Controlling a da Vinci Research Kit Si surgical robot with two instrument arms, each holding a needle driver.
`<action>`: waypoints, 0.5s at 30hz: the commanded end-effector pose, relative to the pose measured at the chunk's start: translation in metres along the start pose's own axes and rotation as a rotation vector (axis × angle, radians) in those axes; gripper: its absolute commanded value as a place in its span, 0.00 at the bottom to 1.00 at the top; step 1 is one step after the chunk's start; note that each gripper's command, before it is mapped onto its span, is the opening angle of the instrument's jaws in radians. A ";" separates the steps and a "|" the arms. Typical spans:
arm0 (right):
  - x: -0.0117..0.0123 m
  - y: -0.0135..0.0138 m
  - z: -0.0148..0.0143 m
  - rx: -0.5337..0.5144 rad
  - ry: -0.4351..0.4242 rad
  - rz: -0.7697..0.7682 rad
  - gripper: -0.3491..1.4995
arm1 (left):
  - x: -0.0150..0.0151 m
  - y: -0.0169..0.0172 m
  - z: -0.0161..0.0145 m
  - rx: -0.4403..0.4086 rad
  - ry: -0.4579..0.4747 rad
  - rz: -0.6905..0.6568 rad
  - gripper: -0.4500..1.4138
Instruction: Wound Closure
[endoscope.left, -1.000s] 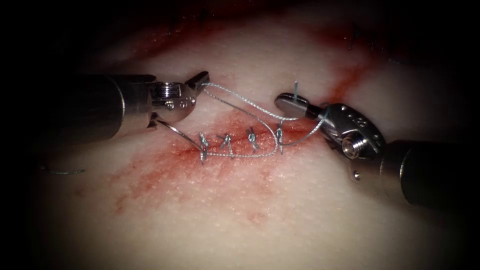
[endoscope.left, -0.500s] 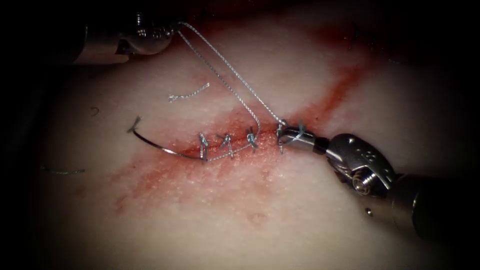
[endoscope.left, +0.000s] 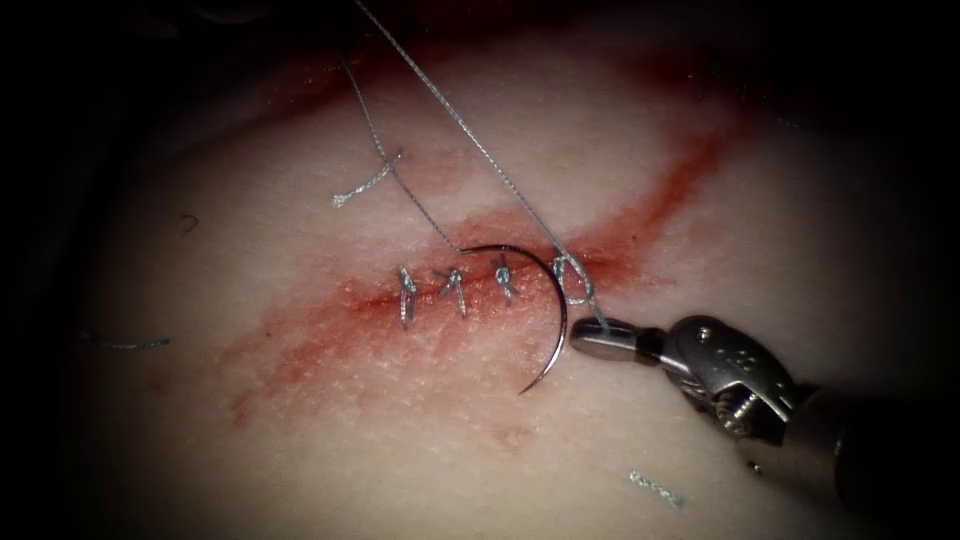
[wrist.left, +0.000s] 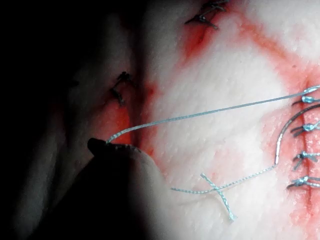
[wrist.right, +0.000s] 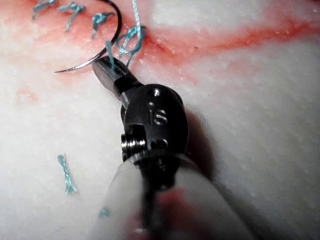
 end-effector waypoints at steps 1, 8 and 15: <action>-0.0008 -0.0003 0.0004 0.004 0.000 -0.015 0.00 | 0.0002 -0.0002 0.0008 0.005 0.003 -0.005 0.00; -0.0012 -0.0004 -0.0007 0.013 -0.004 -0.037 0.00 | -0.0010 -0.0022 0.0010 0.020 -0.008 -0.018 0.00; -0.0023 -0.0009 -0.0016 0.015 -0.019 -0.059 0.00 | -0.0032 -0.0038 0.0006 0.048 -0.019 -0.033 0.00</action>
